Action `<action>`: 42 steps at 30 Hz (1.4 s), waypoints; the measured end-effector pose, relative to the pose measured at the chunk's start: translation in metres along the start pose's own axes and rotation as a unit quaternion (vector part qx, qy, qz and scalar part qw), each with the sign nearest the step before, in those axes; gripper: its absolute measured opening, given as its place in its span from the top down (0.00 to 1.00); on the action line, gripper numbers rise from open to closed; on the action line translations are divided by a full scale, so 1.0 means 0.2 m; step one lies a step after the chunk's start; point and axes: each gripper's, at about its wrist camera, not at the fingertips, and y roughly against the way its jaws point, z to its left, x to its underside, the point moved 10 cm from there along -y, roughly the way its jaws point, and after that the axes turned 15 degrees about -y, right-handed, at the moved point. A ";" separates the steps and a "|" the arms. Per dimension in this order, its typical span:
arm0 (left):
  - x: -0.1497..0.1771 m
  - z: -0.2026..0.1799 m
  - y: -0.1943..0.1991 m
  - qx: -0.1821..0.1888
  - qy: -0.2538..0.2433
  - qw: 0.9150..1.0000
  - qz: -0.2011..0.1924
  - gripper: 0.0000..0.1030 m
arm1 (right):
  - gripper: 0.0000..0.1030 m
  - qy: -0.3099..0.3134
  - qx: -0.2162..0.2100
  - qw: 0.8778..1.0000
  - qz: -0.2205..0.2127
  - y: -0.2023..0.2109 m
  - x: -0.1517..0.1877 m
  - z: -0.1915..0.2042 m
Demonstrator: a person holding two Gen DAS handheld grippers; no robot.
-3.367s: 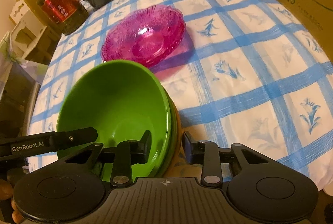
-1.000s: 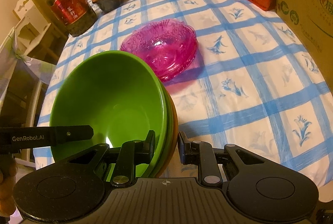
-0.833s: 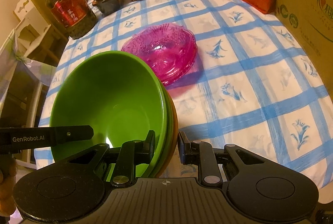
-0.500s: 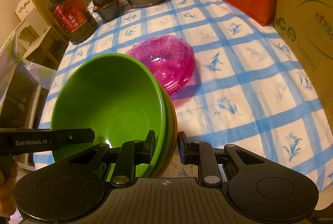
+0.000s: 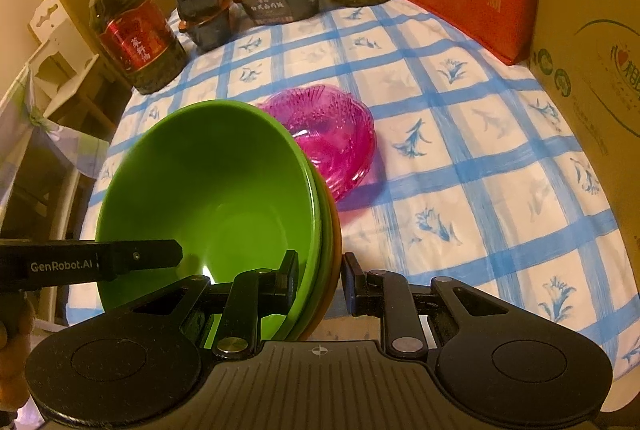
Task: Organize plates and bowls
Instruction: 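Lift the bowl stack with both grippers and carry it over the pink plates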
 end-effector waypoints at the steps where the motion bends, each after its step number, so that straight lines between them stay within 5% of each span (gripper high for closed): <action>1: -0.02 0.00 0.00 -0.001 -0.002 1.000 -0.001 0.80 | 0.78 -0.001 -0.001 1.000 0.000 0.00 -0.01 0.00; 19: -0.30 0.06 -0.06 -0.005 -0.004 1.000 -0.007 0.80 | 0.78 -0.008 -0.008 1.000 0.001 -0.07 -0.30 0.04; 42: -0.53 0.25 -0.34 -0.022 0.011 0.999 0.027 0.80 | 0.78 -0.023 -0.011 0.999 0.045 -0.42 -0.55 0.03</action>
